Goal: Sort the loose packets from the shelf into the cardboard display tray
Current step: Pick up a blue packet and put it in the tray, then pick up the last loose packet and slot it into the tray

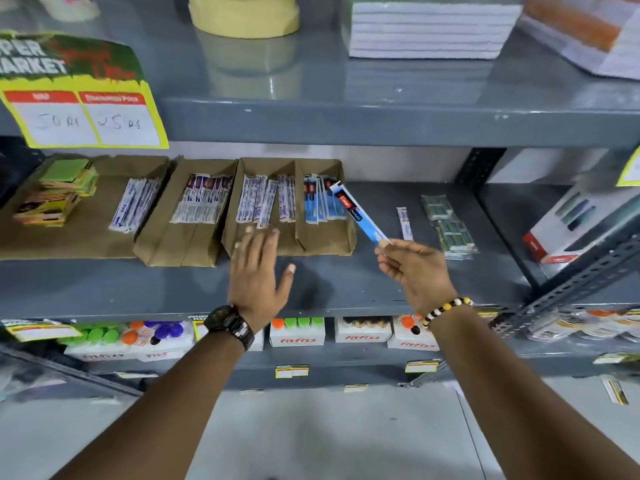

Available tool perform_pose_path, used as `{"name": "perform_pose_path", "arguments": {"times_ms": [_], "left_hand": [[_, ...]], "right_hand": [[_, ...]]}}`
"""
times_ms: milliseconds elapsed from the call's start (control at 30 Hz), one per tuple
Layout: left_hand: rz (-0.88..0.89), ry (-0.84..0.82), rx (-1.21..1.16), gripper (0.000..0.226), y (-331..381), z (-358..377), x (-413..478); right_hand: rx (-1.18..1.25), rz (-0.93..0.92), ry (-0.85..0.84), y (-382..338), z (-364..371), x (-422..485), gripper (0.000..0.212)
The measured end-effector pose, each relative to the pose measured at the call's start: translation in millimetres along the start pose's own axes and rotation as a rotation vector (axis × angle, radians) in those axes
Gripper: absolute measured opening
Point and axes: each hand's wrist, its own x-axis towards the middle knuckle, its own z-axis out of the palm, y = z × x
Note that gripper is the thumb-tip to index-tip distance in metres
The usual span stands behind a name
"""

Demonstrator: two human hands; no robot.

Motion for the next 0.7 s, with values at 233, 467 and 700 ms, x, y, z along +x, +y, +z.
{"name": "perform_pose_path", "arguments": {"times_ms": [233, 467, 700], "left_hand": [[0.0, -0.25, 0.103, 0.081, -32.0, 45.3, -10.9], [0.01, -0.238, 0.103, 0.082, -29.6, 46.0, -10.9], [0.017, -0.245, 0.114, 0.081, -30.6, 46.7, -10.6]], "right_hand": [[0.269, 0.128, 0.061, 22.3, 69.0, 42.2, 0.004], [0.202, 0.212, 0.103, 15.1, 127.7, 86.6, 0.009], [-0.013, 0.049, 0.163, 20.4, 90.2, 73.5, 0.006]]}}
